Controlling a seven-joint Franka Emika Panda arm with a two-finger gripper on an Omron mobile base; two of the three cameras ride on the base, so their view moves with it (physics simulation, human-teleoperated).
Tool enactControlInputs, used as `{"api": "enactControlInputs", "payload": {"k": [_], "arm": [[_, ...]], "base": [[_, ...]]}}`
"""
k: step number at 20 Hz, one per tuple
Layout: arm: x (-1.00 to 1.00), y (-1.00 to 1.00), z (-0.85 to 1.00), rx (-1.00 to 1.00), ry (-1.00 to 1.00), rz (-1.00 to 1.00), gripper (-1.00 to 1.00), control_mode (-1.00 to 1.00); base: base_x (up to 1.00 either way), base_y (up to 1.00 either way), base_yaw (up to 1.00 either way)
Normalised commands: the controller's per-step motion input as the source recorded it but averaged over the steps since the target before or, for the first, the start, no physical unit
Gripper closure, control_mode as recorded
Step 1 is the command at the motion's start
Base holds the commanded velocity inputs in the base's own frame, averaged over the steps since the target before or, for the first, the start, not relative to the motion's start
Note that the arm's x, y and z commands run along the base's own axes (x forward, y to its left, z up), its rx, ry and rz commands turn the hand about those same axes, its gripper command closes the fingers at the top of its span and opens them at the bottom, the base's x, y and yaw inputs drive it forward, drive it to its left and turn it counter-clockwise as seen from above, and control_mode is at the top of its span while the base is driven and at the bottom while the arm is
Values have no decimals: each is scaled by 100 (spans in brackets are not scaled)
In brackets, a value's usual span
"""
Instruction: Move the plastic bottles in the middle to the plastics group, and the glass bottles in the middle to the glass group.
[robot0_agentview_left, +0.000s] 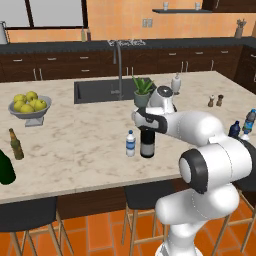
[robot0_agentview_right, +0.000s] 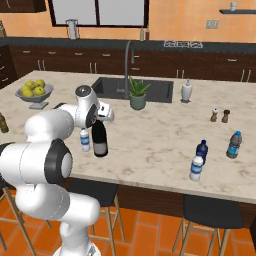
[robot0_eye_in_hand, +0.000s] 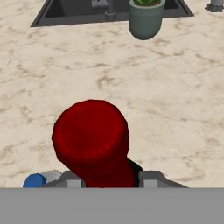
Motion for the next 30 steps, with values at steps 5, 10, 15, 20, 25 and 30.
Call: {"api": "enactControlInputs", "payload": {"k": [5, 10, 15, 20, 25, 30], "arm": [[-12, -2, 1, 0, 0, 0, 100, -100], [-76, -8, 20, 1, 0, 0, 100, -100], [-86, 10, 14, 3, -3, 3, 100, -100], [-61, 61, 24, 1, -6, 12, 100, -100], [-33, 85, 25, 0, -1, 13, 100, -100], [-3, 100, 19, 0, 0, 15, 100, -100]], "base": [[0, 0, 0], [0, 0, 0], [0, 0, 0], [0, 0, 0], [0, 0, 0], [0, 0, 0]]}}
